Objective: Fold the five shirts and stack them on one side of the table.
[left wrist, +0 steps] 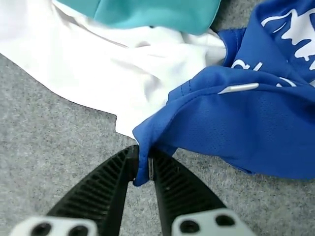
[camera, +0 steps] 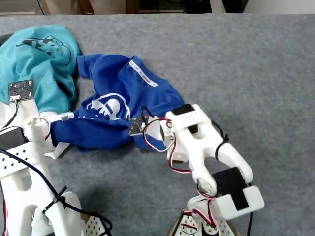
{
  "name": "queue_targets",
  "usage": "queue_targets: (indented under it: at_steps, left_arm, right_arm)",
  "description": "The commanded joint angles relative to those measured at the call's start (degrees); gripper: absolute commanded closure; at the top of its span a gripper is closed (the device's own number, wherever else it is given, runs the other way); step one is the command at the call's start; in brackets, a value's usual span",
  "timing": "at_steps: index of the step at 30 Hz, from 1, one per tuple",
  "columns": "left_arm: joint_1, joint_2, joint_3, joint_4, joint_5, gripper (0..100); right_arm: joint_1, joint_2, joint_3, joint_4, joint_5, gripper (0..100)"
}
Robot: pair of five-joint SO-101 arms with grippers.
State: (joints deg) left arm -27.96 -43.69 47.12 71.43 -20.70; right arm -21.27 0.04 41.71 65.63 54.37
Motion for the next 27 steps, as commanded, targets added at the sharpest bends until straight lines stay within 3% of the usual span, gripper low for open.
queue_targets:
  at_steps: [1, 5, 13, 22, 27]
  left_arm:
    - [-0.3, -0.9, -2.2, -0.1, -0.3, 98]
    - [-0.4, -0.9, -1.9, 0.0, -1.4, 98]
    - [-0.4, -0.9, -1.9, 0.4, -2.2, 98]
    - [-0.5, -0.9, -1.9, 0.4, -2.2, 98]
    - [-0.5, -0.9, -2.5, 0.4, -2.2, 98]
  right_arm:
    - [-0.7, 2.5, -3.1, -0.6, 0.2, 69.5]
    - [-0.7, 3.2, -3.4, -0.6, 0.2, 71.6]
    - [-0.4, 3.2, -3.5, -0.9, 0.2, 93.8]
    - [-0.4, 2.8, -3.5, -0.5, 0.2, 96.6]
    - [-0.3, 2.7, -6.6, 5.0, 0.2, 99.4]
